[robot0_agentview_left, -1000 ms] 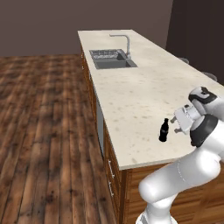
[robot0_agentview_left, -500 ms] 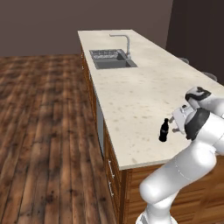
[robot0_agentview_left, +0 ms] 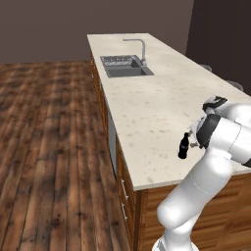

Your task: Pick the bottled drink from the counter and place it in the open cabinet.

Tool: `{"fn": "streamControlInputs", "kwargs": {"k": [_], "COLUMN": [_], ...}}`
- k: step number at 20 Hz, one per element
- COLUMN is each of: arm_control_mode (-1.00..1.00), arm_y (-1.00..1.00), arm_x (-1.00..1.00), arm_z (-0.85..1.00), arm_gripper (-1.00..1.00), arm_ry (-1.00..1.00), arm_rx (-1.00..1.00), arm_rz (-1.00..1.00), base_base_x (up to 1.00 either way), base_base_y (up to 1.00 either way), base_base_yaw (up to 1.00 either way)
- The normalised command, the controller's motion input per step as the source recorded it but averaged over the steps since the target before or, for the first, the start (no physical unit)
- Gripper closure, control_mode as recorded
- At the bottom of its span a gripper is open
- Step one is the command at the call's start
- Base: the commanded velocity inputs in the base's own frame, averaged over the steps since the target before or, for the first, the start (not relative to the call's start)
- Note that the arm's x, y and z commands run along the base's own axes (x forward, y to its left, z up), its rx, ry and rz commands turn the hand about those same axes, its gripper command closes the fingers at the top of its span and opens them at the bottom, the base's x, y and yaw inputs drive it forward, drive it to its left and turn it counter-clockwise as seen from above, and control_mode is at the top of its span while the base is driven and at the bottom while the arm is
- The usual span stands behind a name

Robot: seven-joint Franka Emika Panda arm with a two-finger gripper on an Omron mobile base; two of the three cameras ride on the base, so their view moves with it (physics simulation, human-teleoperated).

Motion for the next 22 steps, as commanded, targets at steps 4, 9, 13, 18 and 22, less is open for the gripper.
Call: {"fn": "streamControlInputs", "kwargs": {"k": [4, 9, 13, 18, 22], "arm_control_mode": [-1.0, -1.0, -1.0, -1.0, -1.0], "arm_y": [-0.06, -0.01, 0.0, 0.0, 0.0], "arm_x": [0.05, -0.02, -0.01, 0.0, 0.04], "arm_z": [-0.11, -0.1, -0.03, -0.01, -0.03], "arm_gripper": [-1.0, -1.0, -1.0, -1.0, -1.0], "arm_ry": [0.0, 0.0, 0.01, 0.0, 0.0], "arm_rx": [0.0, 0.0, 0.01, 0.01, 0.0], "arm_rz": [0.0, 0.03, 0.02, 0.0, 0.0], "base_base_x": [0.0, 0.0, 0.0, 0.0, 0.0], "base_base_y": [0.0, 0.0, 0.0, 0.0, 0.0], "base_base_yaw": [0.0, 0.0, 0.0, 0.0, 0.0]}}
